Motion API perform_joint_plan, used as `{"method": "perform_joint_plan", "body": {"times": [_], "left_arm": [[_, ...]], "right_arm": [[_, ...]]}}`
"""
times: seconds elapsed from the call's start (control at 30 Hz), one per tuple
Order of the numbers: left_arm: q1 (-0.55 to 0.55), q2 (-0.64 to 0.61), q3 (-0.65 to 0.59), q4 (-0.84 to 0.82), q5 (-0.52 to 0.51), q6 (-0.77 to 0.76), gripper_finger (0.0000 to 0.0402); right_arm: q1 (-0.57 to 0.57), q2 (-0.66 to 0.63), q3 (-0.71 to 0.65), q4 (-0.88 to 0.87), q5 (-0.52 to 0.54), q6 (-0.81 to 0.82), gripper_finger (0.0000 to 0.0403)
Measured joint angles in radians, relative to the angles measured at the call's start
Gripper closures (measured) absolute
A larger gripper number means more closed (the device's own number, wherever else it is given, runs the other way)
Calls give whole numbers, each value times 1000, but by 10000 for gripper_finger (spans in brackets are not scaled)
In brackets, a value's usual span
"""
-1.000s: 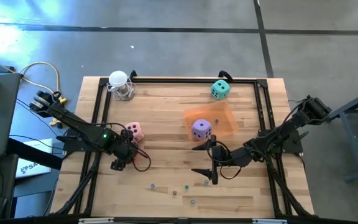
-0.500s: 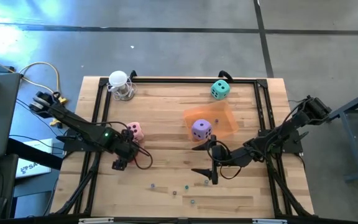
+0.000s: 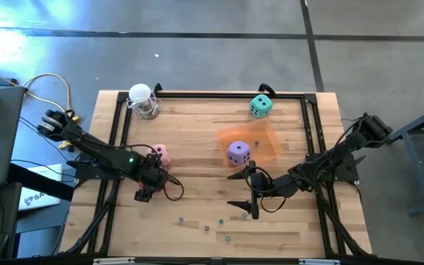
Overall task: Pick & Place Dice
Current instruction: Put the large red dice into the orange bin
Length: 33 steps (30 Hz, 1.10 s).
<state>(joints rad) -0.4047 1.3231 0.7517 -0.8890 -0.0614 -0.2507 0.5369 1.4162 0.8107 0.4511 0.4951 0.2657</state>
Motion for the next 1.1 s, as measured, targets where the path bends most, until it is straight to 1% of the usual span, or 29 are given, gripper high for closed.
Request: {"method": "perform_joint_plan", "body": {"times": [0.23,0.43,0.67,0.83,1.1], "left_arm": [[41,0,0,5,47,21,27],[45,0,1,7,57,36,32],[45,-69,7,47,50,64,33],[45,-129,5,120,0,85,33],[56,-148,7,288,-7,208,34]], "right_arm": [[0,0,0,0,0,0,16],[0,0,0,0,0,0,16],[0,0,0,-1,0,0,16],[1,0,0,-3,-1,0,16],[7,0,0,-5,-3,0,16]]}}
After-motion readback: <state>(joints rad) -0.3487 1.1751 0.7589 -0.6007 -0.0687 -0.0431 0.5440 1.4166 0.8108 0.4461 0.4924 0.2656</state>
